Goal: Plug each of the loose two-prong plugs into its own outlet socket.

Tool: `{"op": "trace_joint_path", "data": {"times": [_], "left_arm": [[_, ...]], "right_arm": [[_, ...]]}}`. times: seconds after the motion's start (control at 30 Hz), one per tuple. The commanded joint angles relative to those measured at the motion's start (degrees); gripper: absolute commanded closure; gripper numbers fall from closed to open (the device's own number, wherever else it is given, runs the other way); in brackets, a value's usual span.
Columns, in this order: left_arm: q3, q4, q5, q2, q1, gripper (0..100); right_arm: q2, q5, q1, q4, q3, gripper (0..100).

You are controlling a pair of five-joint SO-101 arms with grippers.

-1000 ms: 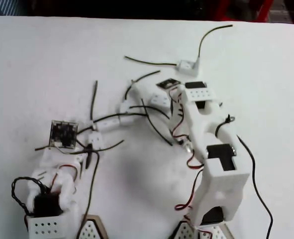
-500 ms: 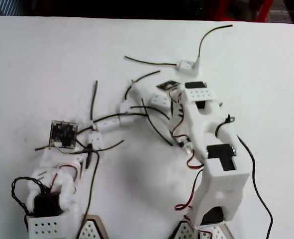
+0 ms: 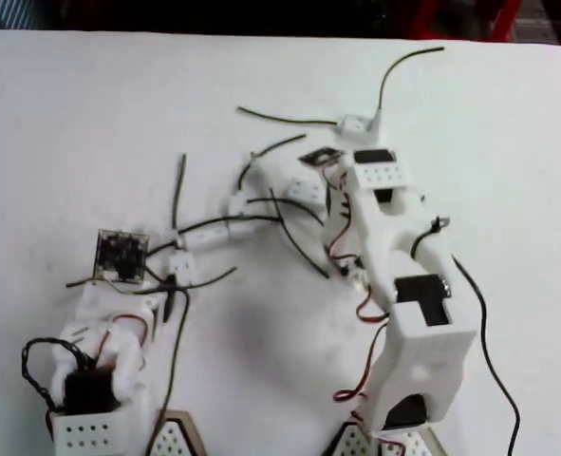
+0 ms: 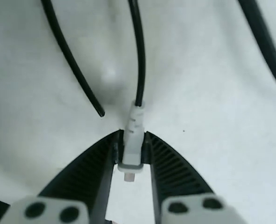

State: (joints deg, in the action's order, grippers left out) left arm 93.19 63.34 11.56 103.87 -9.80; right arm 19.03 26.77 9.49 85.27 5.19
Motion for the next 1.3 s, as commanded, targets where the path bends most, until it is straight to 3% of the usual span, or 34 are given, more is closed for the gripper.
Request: {"op": "trace_joint_path", "data": {"times": [0.0,0.2,0.4,0.7,0.83,1.1,1.27], "left_arm": [[-0.26,-1.32,0.44,0.22,-0.13,76],[-0.26,-1.32,0.44,0.22,-0.13,76],[-0.26,-3.60,0.18,0.22,-0.22,76],[-0.70,-12.66,-0.26,0.22,-0.31,76],[-0.70,-17.67,-4.22,0.22,-0.13,76],[-0.70,-26.55,-8.97,0.22,0.31,76],[-0.70,-27.69,-9.05,0.22,5.58,76]], "right_arm": [[-8.84,0.70,-0.48,3.91,-2.64,98.2],[-22.46,0.35,0.04,8.84,-2.02,98.2],[-38.73,-1.41,2.15,6.11,7.56,98.2],[-61.41,-14.77,12.79,-15.52,31.38,98.2],[-66.42,-20.84,17.01,-23.69,38.59,98.2],[-71.08,-28.31,23.96,-33.71,47.03,98.2],[-74.68,-31.03,29.76,-37.58,51.69,98.2]]}}
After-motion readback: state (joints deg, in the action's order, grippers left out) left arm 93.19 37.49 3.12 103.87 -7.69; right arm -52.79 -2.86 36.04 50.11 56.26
